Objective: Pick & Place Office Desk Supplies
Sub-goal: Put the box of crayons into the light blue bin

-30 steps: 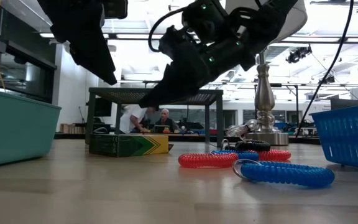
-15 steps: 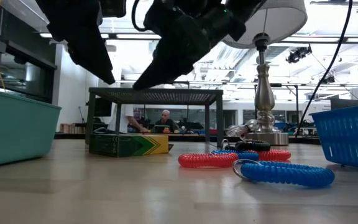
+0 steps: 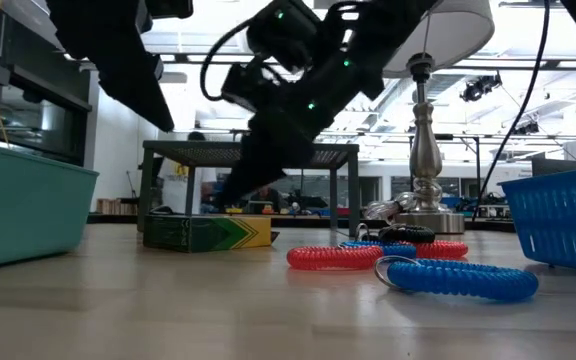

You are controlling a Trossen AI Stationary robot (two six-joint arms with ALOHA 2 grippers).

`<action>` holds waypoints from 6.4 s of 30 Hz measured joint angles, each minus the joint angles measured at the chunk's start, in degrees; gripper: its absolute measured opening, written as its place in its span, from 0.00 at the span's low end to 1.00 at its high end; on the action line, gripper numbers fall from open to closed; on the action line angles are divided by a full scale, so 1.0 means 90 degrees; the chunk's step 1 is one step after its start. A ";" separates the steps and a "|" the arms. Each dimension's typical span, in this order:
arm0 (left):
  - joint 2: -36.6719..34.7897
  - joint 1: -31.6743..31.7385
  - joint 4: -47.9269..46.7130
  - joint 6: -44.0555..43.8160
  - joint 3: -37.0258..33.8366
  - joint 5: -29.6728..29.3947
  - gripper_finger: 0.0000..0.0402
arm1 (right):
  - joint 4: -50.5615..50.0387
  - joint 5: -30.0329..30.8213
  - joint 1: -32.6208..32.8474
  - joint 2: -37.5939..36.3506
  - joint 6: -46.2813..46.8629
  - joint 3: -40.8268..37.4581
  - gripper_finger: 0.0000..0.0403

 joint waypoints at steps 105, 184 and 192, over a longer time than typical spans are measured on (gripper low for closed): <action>0.0007 0.0274 -0.0024 0.0046 0.0001 -0.0029 0.57 | -0.1624 0.1837 0.0336 -0.0055 0.1904 -0.0005 0.00; 0.0770 0.0529 -0.0821 0.3879 0.0000 -0.1554 0.57 | -0.0871 0.2178 0.0407 -0.0227 0.1762 -0.0020 0.00; 0.0767 0.0370 -0.1229 0.3239 0.0002 -0.1552 0.57 | -0.0570 0.1519 0.0409 -0.0213 0.1766 -0.0017 0.00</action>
